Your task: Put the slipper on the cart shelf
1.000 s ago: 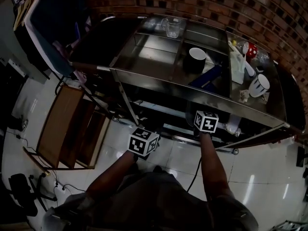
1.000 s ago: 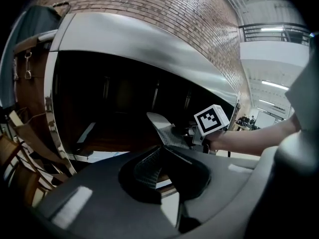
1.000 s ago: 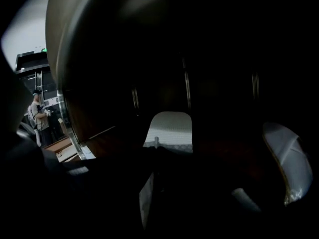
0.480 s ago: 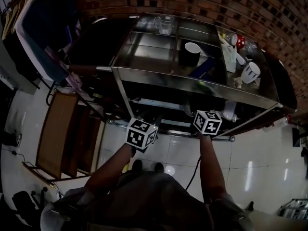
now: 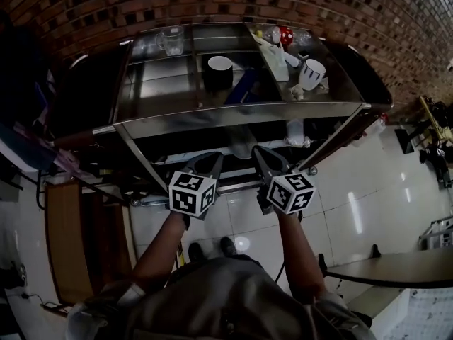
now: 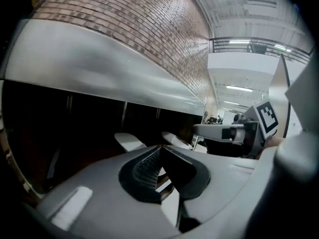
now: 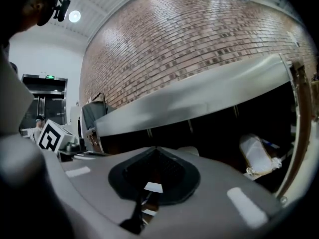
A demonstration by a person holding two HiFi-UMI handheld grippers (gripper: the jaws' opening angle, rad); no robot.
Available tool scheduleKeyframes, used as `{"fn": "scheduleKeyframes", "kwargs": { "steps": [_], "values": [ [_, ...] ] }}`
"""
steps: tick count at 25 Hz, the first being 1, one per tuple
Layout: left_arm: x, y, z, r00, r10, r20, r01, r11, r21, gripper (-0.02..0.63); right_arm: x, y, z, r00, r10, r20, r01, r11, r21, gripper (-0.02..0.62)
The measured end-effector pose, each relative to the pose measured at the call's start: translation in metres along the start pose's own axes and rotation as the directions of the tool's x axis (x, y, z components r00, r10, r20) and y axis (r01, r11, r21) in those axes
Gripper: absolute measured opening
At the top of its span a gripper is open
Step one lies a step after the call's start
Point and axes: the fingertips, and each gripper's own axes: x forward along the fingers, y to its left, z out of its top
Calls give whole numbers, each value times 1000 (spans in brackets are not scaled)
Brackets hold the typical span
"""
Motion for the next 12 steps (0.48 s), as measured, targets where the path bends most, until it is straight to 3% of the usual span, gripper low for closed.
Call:
{"fn": "scheduleKeyframes", "kwargs": {
  "steps": [6,12],
  "values": [
    [5,-21,10,997,-79,5,79,997,17,8,-18,17,10,1000,2,8,-2,999,-40,0],
    [2,-27,13,996,-88,9,88,996,11,8,-16,18,7,1000,5,0,-5,999,-42,0]
  ]
}}
